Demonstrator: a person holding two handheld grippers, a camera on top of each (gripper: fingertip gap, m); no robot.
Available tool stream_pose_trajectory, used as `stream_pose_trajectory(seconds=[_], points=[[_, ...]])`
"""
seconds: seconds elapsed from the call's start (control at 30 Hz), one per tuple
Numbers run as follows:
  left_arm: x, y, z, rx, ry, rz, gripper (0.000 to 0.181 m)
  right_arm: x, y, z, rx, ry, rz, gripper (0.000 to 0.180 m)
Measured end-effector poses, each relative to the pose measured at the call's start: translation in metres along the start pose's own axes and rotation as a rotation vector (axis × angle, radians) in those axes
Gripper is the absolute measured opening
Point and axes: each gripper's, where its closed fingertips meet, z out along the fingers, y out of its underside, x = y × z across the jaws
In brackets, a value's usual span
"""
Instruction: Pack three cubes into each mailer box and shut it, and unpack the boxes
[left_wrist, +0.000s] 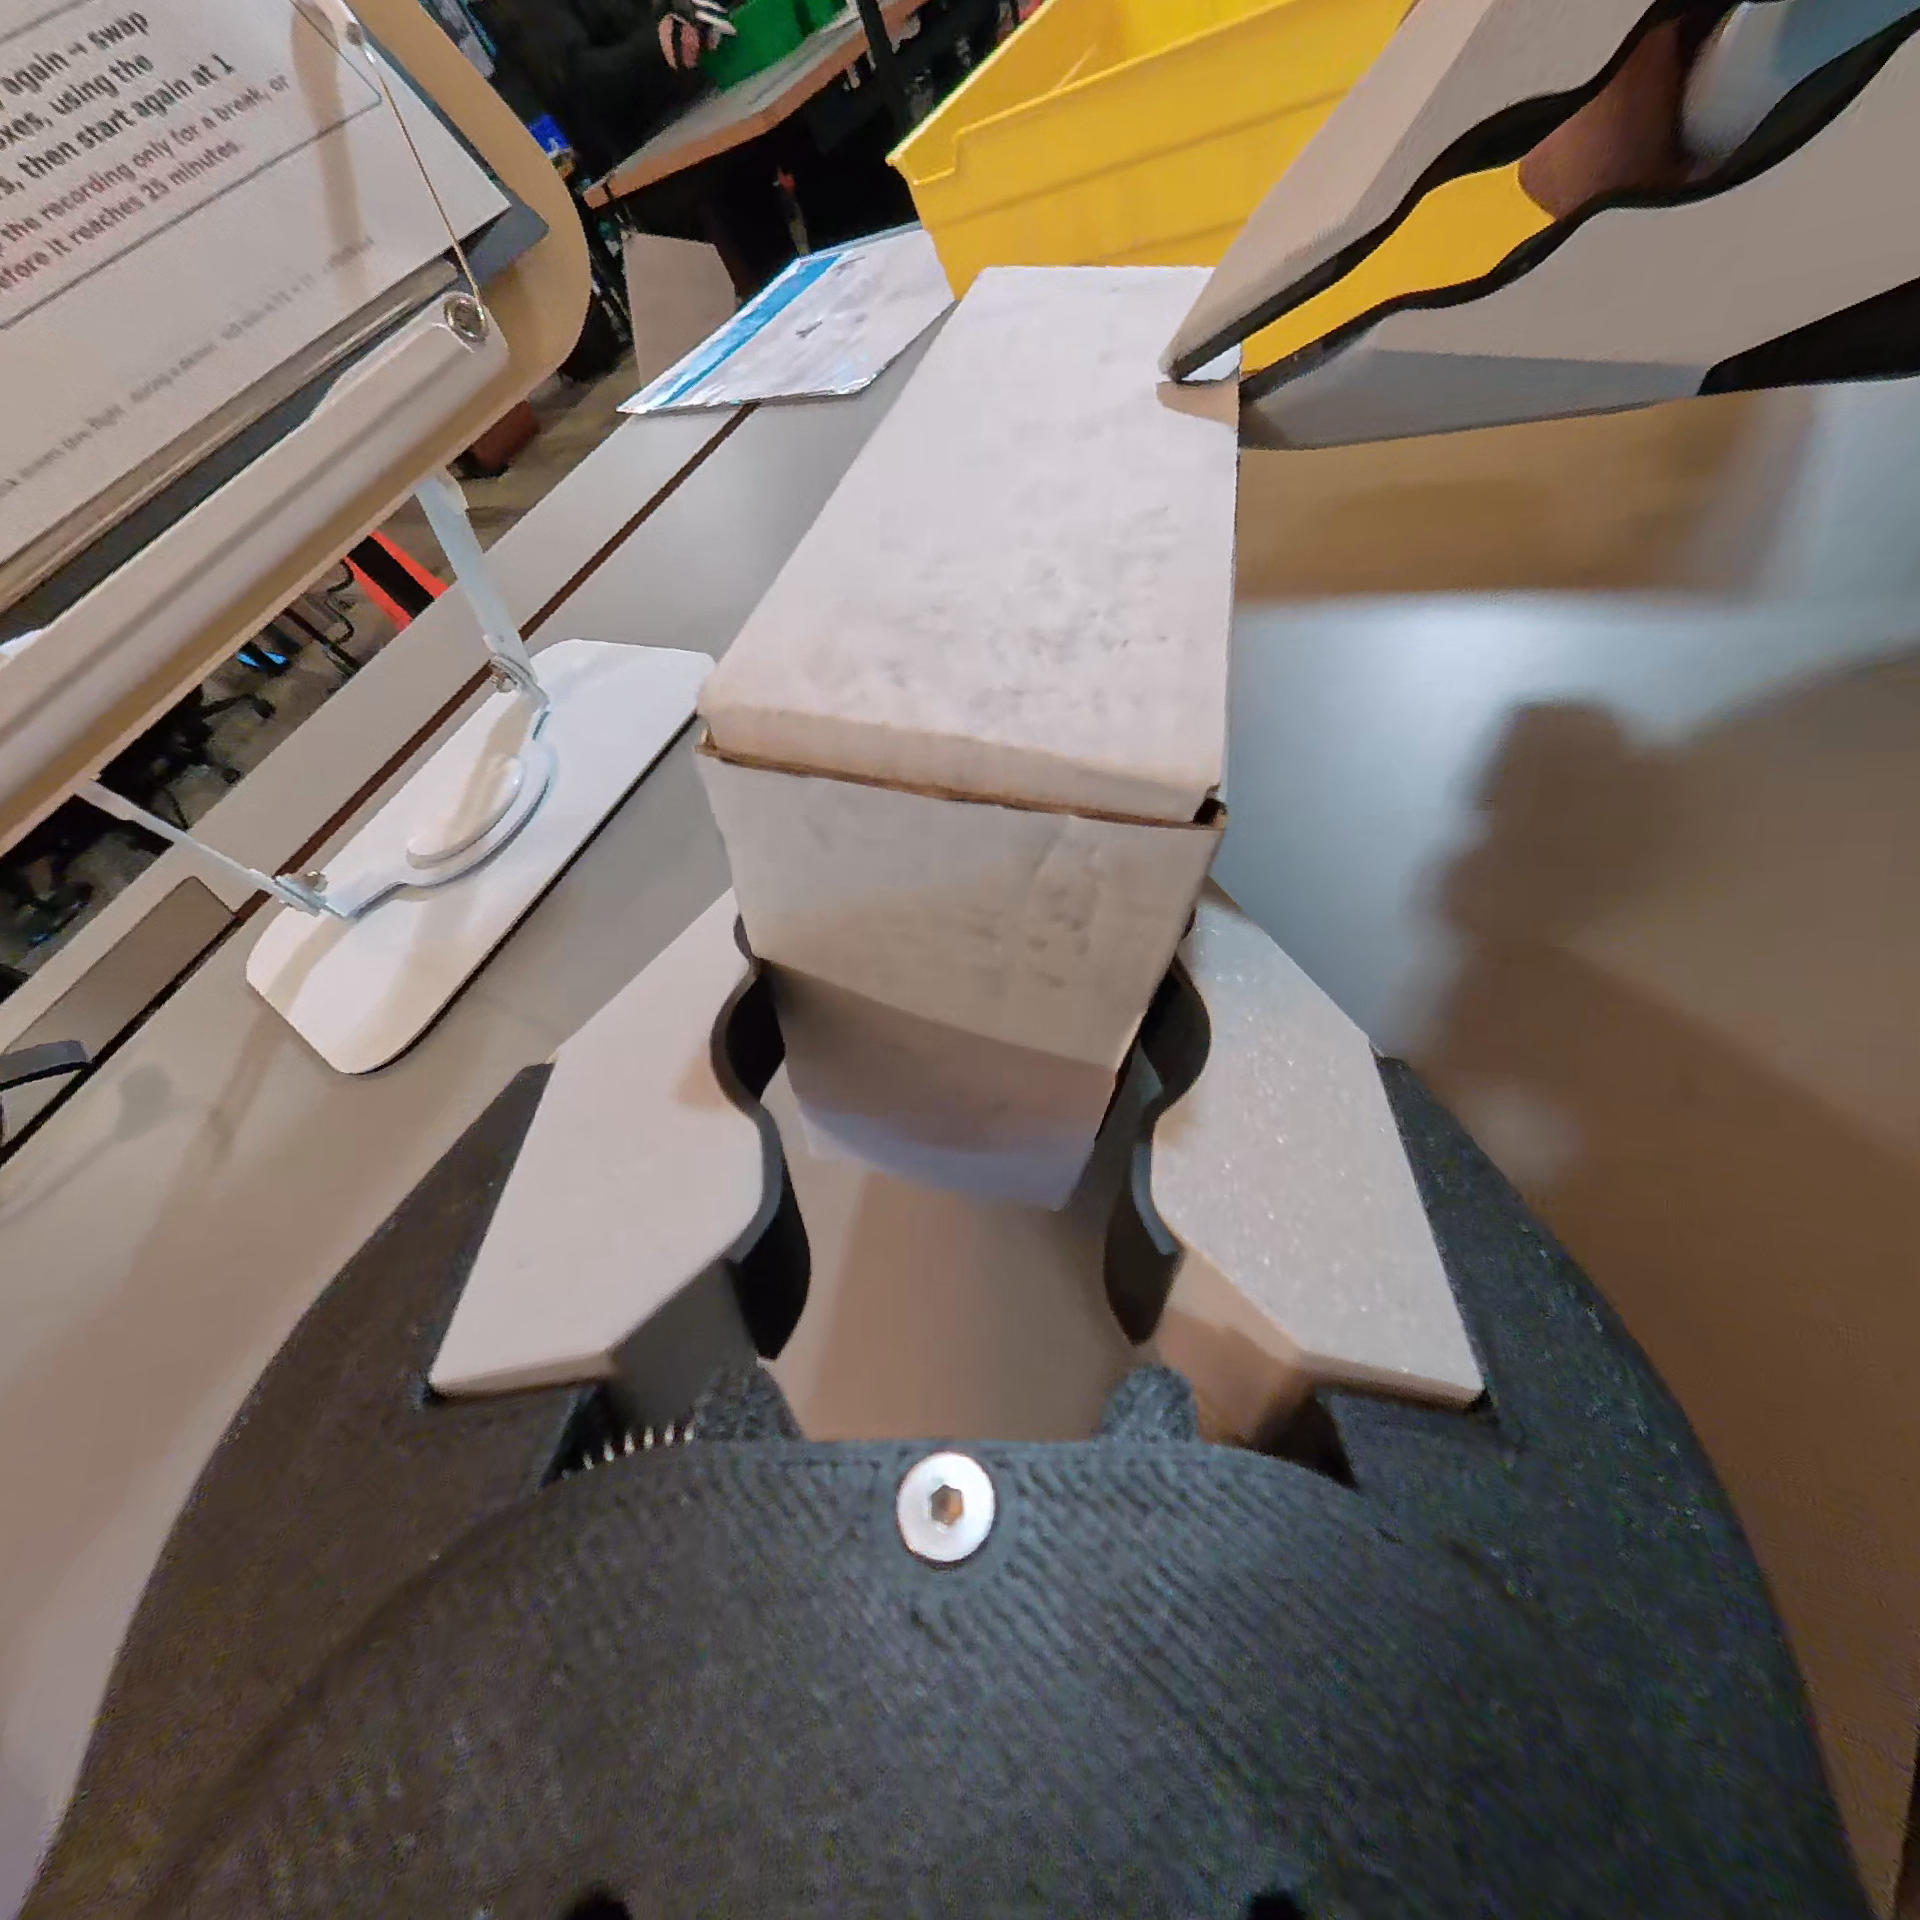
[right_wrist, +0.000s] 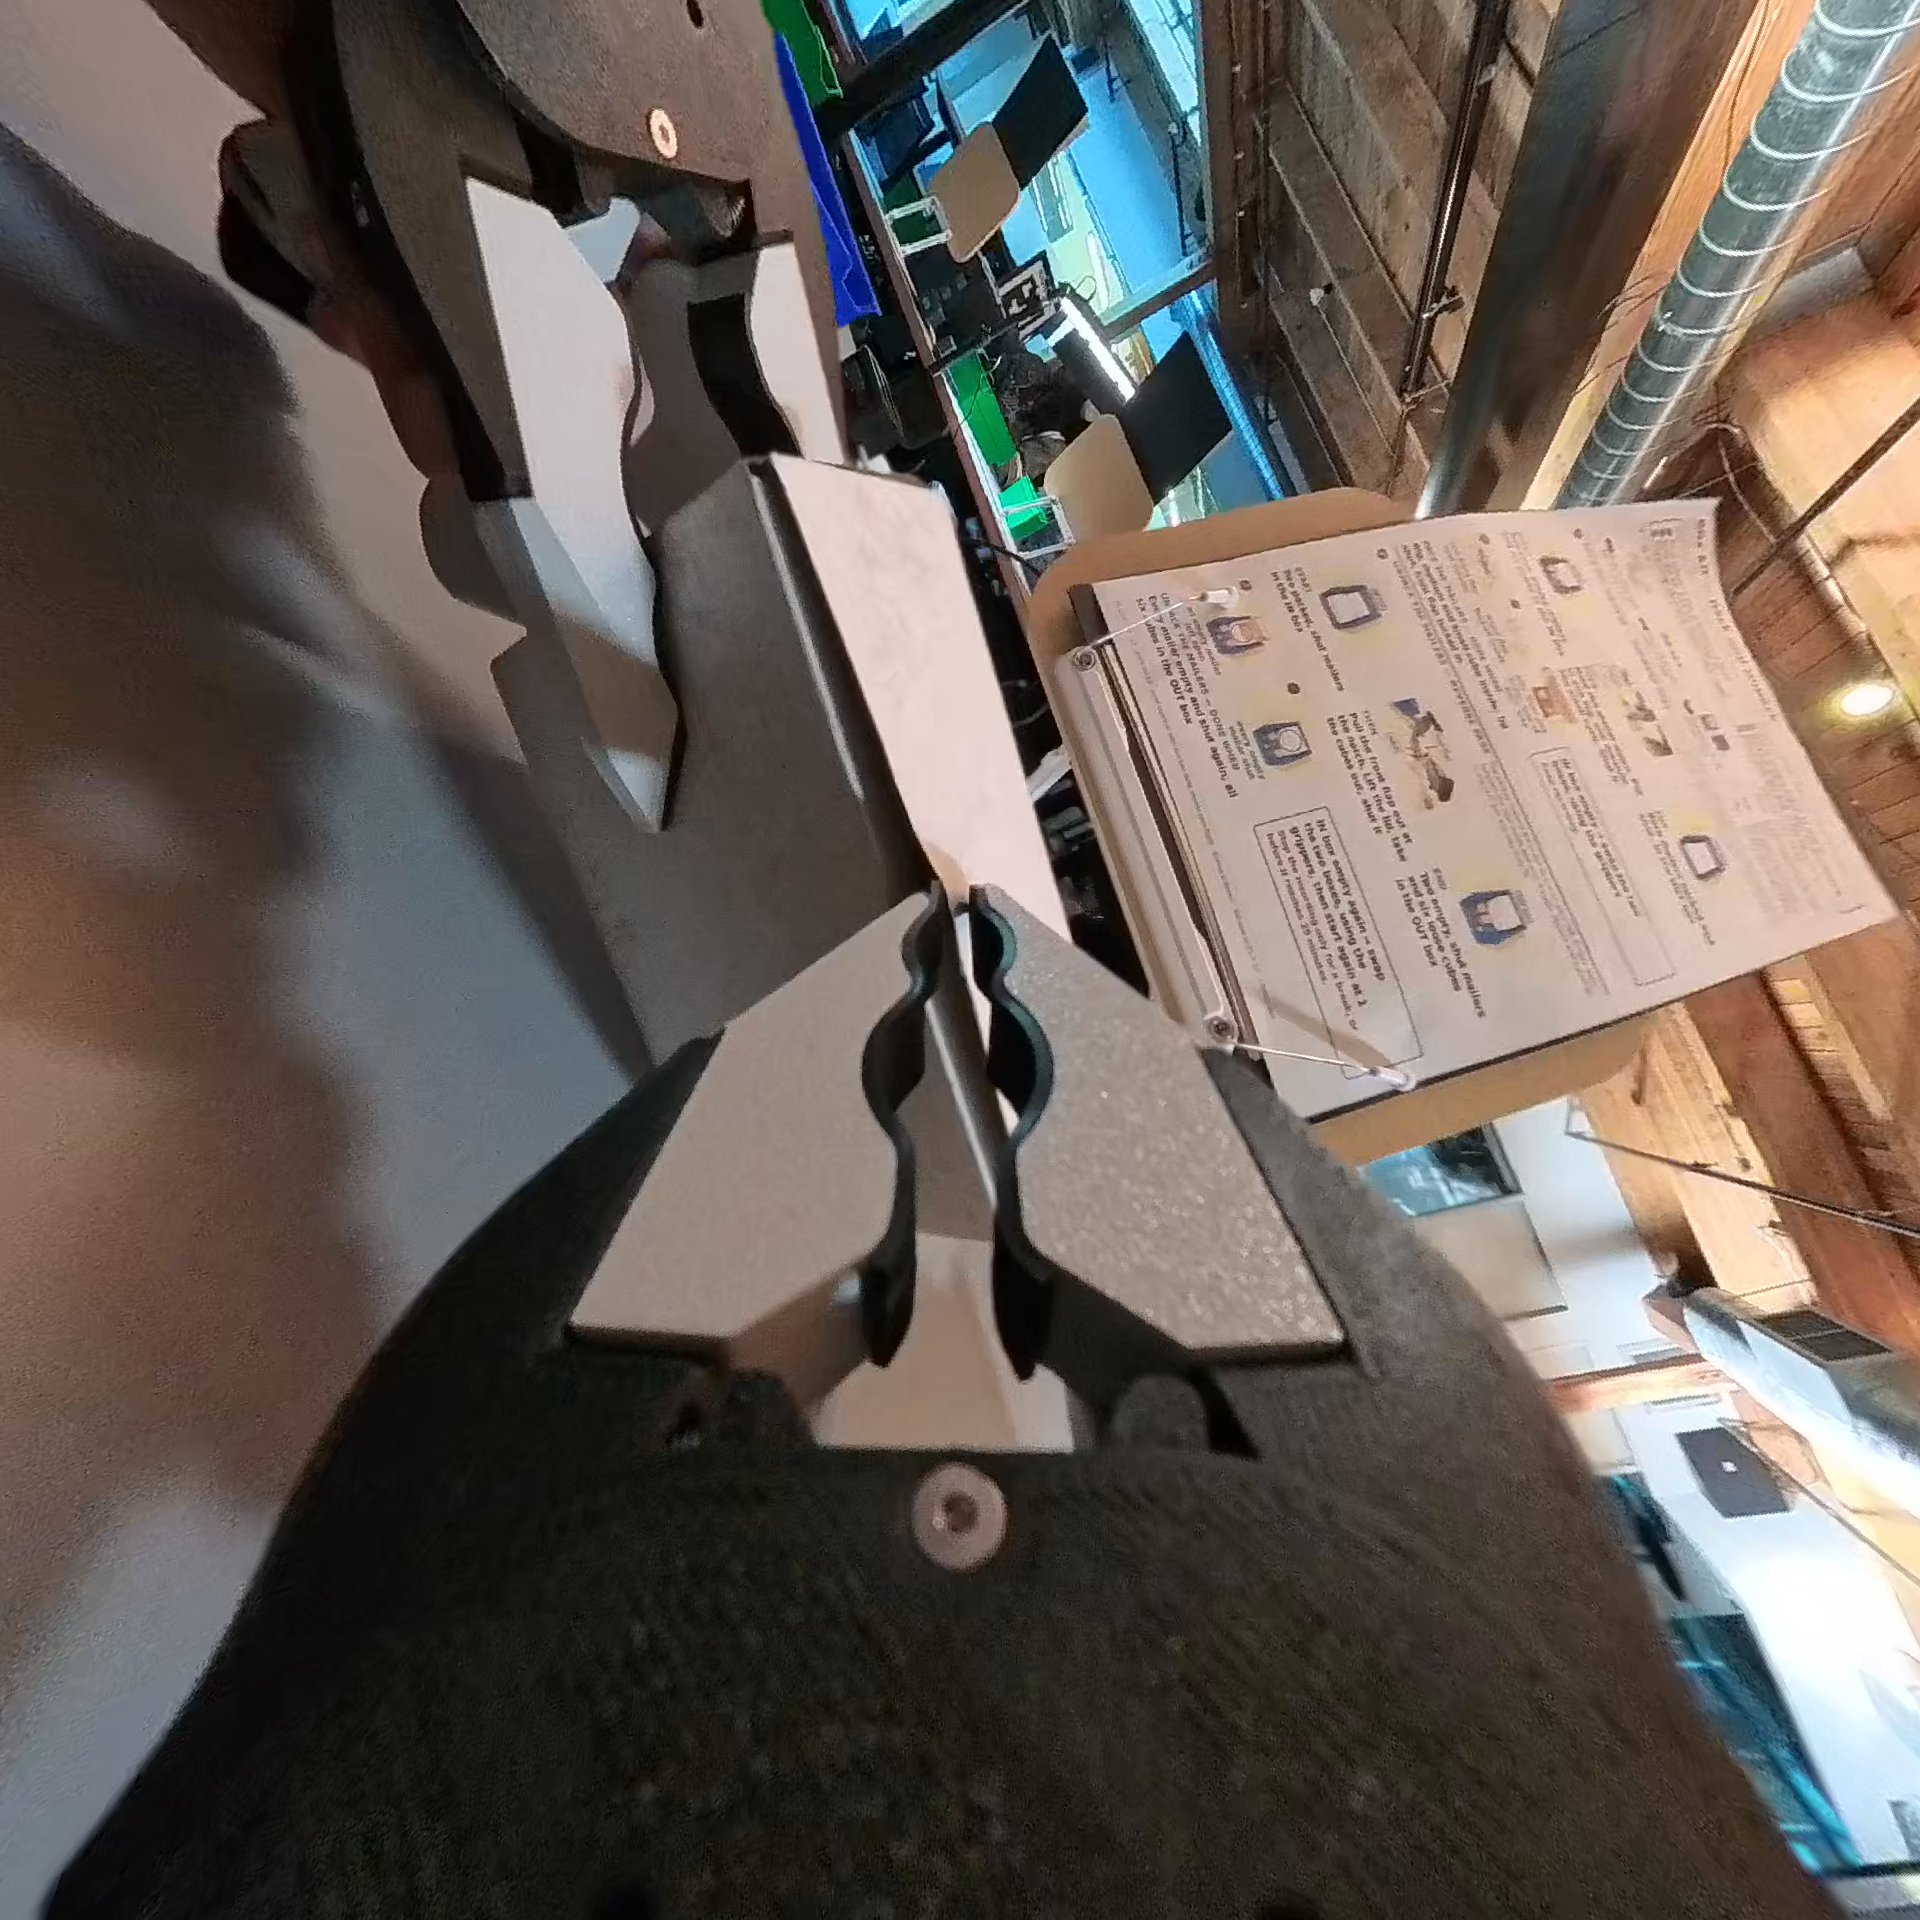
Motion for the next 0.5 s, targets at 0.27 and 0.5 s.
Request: stream_pose_trajectory(seconds=[0.27, 0.5], points=[[-0.001, -0.004, -0.004, -0.007, -0.017, 0.033, 0.069, 0.003, 0.001, 0.002, -0.026, 0.078, -0.108, 0.001], [0.006, -0.017, -0.01, 0.025, -0.041, 0.098, 0.067, 0.014, 0.005, -0.006, 0.025, 0.061, 0.148, 0.008]])
